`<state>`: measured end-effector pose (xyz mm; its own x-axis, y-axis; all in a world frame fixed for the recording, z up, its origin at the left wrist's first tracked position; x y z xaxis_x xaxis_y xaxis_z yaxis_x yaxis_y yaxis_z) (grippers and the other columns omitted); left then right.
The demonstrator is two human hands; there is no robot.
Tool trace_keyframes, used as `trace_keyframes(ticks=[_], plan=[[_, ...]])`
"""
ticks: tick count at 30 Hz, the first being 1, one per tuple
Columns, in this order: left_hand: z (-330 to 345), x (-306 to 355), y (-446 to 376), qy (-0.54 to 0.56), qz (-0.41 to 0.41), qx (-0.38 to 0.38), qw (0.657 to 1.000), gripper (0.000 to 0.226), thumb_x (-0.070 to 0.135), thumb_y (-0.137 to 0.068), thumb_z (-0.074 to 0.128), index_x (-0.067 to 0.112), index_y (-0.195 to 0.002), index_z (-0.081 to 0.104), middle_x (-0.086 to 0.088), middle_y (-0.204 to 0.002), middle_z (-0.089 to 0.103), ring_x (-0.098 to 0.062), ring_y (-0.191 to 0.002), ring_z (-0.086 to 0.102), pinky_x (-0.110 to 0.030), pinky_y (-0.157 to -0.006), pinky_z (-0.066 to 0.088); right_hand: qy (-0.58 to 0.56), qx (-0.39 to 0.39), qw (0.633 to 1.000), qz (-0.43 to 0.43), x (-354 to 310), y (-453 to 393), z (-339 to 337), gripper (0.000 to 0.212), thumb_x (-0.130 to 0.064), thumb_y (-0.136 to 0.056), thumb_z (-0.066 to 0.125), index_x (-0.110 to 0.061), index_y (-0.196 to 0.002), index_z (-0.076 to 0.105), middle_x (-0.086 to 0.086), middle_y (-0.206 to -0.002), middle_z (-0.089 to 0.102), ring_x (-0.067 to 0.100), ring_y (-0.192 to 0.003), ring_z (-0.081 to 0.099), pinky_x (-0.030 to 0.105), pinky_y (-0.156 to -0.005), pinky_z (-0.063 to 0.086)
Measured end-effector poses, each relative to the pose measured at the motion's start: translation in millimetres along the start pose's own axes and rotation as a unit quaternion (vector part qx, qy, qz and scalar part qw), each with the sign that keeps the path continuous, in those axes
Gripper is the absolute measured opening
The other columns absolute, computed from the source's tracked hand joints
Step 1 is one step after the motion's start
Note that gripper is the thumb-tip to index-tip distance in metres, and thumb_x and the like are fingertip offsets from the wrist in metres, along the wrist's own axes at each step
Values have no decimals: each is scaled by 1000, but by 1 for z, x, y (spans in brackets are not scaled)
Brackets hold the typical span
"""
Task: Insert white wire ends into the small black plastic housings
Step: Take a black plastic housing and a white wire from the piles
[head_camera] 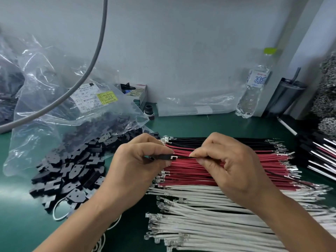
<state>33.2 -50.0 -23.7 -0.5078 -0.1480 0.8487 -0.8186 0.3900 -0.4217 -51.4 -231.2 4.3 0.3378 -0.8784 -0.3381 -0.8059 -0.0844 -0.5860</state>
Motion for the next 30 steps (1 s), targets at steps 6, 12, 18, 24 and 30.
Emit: trace_keyframes(ticks=[6,12,18,24,30], plan=[[1,7,2,-77,11,-13,997,26,7,-75,88,31,-86,84,13,-87,71,-7,-76,67,-12,-64,50,-14,-18,998,55,2,0,6,15,-21,-94,61,-26,-96,75,-17,-89,61,6,-85,62,28,-73,50],[2,11,5,-143,31,-20,989,25,7,-76,88,26,-93,84,16,-89,67,-5,-81,66,-9,-65,47,-38,-39,996,76,1,1,15,14,-14,-96,64,-23,-98,75,-15,-92,60,6,-88,60,35,-77,51],[2,12,4,-107,15,-21,994,23,8,-75,88,28,-87,84,14,-84,69,-6,-75,66,-8,-62,46,-47,-15,997,67,-2,2,15,8,-29,-92,67,-26,-91,74,-15,-87,60,7,-84,60,35,-71,51],[4,10,4,-64,1,-35,997,23,6,-71,90,25,-84,84,7,-75,66,-5,-60,60,-8,-54,41,-15,18,999,33,-9,0,14,13,-27,-90,68,-19,-82,73,-14,-81,58,5,-77,56,23,-69,47],[1,12,4,-73,9,-36,997,24,12,-73,89,33,-84,83,5,-78,68,-13,-66,63,-14,-56,46,-18,25,999,35,-9,-1,18,16,-33,-91,66,-21,-83,73,-15,-81,58,5,-78,56,27,-67,49]])
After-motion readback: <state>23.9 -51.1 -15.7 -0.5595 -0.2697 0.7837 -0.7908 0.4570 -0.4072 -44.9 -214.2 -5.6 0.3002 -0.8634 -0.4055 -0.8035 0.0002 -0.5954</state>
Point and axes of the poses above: each hand's wrist, its own y-axis away from the middle knuckle, its own z-axis out of the palm, x = y × z, the point moved 6 cm from there along -y, towards the middle knuckle
